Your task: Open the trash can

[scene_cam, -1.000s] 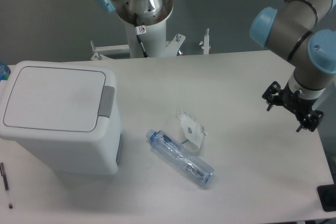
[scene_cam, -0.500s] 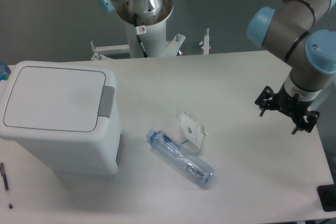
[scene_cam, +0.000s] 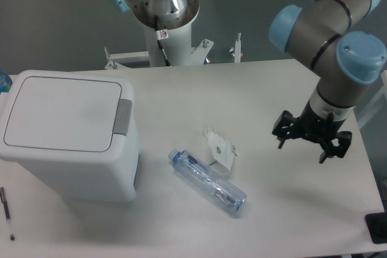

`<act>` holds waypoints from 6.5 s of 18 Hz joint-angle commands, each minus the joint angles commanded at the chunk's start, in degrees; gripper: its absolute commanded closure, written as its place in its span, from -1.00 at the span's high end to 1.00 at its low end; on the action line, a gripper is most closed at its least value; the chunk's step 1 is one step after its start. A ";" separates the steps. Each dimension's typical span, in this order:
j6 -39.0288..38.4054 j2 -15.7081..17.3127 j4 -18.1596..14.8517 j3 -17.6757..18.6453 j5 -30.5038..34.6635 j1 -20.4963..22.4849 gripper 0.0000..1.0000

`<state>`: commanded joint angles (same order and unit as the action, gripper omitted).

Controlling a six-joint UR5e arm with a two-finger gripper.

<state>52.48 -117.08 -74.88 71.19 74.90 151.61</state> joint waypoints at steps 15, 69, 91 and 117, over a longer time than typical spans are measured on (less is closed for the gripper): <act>-9.85 3.26 -7.65 -3.87 -8.46 -4.56 1.00; -26.73 8.18 -24.70 -2.02 -8.72 -16.70 1.00; -26.65 8.44 -24.70 -3.43 -7.67 -16.18 1.00; 16.58 -1.83 -9.85 -5.27 11.14 0.17 1.00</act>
<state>69.07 -118.91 -84.74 65.92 86.04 151.78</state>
